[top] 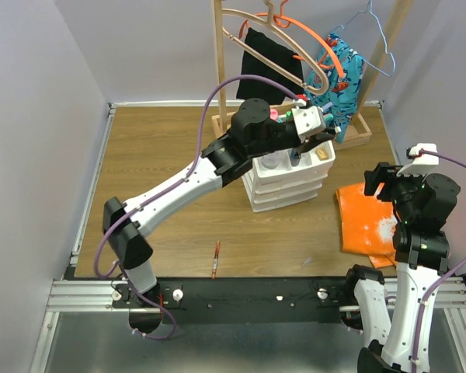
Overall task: Sort the stationery into containers
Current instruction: Place the pen in the storage box.
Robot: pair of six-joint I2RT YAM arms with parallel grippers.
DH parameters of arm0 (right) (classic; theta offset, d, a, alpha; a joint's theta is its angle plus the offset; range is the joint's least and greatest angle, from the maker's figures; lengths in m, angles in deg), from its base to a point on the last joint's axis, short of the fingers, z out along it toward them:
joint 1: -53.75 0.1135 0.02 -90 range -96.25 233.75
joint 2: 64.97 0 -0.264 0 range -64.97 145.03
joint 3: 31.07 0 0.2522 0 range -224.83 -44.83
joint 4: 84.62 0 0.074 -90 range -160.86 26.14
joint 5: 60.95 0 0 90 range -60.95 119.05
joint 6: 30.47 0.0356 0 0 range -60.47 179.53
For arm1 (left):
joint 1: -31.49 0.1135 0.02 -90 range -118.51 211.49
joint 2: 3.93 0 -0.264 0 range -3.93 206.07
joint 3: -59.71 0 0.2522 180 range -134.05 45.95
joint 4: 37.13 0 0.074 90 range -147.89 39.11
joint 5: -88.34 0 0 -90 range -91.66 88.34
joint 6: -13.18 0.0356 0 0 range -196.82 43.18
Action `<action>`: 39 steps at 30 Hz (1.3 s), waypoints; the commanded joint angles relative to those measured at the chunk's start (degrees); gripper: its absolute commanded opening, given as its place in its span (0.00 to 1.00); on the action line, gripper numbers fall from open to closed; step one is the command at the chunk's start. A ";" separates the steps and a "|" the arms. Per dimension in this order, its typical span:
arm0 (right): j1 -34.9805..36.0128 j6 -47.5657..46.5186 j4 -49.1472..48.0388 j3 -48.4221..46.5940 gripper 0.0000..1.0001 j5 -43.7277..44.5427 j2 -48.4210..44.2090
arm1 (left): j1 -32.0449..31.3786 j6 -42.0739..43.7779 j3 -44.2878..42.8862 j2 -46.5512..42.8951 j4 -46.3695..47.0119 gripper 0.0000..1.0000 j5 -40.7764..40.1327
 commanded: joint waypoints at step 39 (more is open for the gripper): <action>-1.06 -1.39 -3.15 4.64 0.77 4.17 2.06 | 9.68 -0.26 -8.01 23.15 18.66 0.17 -7.27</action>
